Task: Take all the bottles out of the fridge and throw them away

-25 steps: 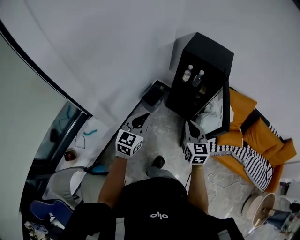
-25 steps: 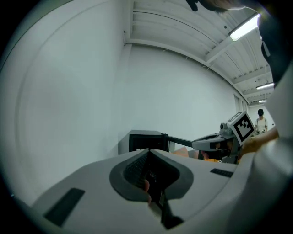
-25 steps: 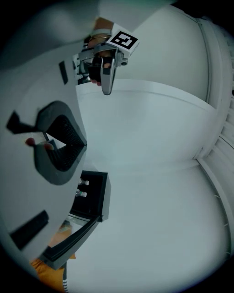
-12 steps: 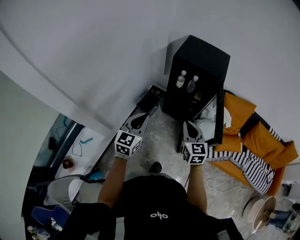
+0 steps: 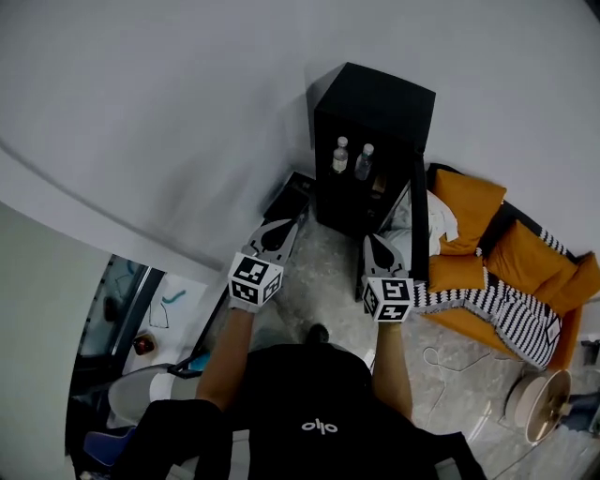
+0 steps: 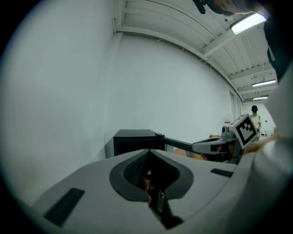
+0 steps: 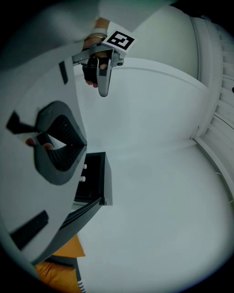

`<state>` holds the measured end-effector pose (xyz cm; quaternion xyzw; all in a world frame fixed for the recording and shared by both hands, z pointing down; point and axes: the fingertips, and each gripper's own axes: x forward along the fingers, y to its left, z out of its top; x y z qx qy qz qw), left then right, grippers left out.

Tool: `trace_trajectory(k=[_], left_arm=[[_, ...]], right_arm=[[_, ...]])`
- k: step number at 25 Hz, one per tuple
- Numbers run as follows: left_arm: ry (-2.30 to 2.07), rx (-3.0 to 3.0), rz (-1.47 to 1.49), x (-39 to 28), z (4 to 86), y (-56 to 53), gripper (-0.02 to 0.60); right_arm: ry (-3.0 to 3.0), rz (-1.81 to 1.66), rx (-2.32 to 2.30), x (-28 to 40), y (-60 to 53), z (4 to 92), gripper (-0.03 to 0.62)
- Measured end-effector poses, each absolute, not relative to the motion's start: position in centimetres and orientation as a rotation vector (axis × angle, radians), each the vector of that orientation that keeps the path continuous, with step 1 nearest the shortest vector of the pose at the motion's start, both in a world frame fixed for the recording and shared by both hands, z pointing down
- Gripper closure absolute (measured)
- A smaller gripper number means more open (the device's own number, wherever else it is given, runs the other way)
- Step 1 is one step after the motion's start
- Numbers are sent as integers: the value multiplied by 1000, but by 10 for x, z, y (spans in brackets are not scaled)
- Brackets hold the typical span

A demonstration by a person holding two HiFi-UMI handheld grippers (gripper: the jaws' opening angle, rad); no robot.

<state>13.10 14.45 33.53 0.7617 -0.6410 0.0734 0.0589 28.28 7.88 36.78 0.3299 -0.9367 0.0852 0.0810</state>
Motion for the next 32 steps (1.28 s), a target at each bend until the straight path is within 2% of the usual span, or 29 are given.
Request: trace_trajectory(k=[8, 16, 32], left_arm=[[-1876, 2363, 246, 140, 331, 107, 583], [-1805, 2417, 205, 118, 336, 76, 583], [-1568, 2563, 179, 6, 334, -4, 583]], right_arm=[[-2780, 322, 1096, 299, 50, 372, 589], [-2735, 307, 1158, 279, 30, 377, 589], [-2610, 298, 1319, 154, -22, 373, 589]])
